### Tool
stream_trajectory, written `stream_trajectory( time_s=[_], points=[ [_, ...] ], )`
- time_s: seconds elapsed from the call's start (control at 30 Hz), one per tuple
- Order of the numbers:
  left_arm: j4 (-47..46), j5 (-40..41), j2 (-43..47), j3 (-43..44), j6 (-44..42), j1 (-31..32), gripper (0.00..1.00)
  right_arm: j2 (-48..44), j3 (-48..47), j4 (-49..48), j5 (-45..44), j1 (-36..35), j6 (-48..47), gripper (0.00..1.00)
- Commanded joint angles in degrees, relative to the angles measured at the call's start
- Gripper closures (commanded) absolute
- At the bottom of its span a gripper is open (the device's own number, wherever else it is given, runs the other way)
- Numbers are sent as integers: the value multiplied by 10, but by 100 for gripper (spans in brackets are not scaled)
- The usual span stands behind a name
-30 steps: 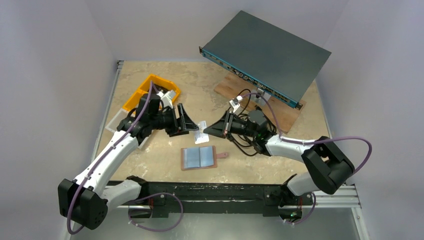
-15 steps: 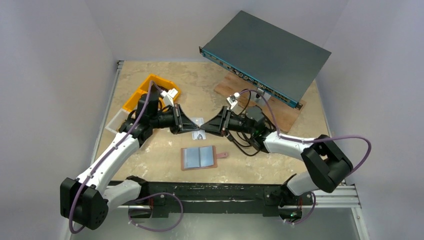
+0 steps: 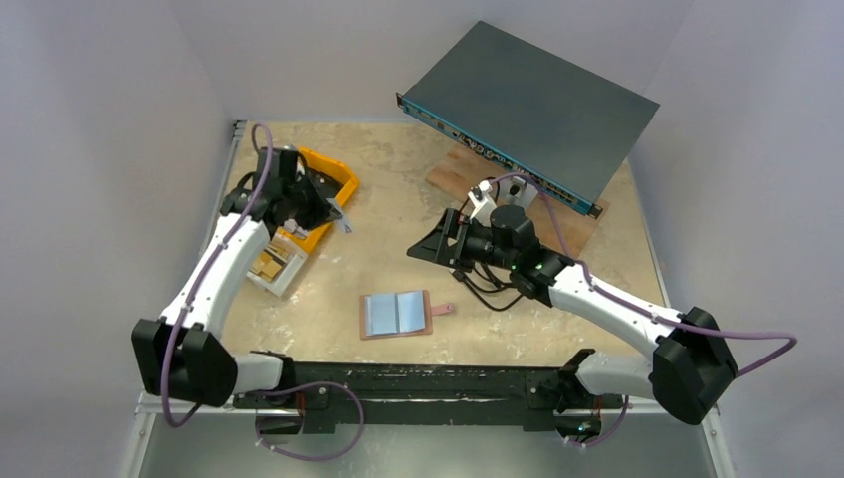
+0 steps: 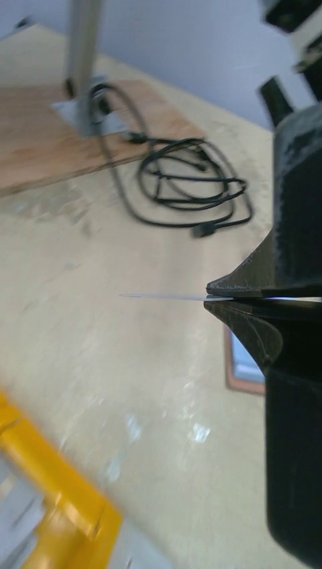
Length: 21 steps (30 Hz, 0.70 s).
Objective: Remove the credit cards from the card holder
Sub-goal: Place the credit card in the storage box.
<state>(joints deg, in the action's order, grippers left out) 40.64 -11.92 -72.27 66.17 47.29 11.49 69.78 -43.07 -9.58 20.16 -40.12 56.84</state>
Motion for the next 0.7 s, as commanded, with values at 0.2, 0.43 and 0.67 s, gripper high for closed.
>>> stream_trajectory(
  time_s=[0.2, 0.43, 0.67],
  points=[
    [54, 171, -187, 166, -49, -122, 100, -50, -14, 106, -69, 2, -79, 1],
    [55, 164, -286, 238, -64, -162, 95, -61, -6, 115, -75, 2, -84, 1],
    [64, 153, -318, 260, -77, -182, 74, -57, -3, 114, -75, 3, -87, 1]
  ],
)
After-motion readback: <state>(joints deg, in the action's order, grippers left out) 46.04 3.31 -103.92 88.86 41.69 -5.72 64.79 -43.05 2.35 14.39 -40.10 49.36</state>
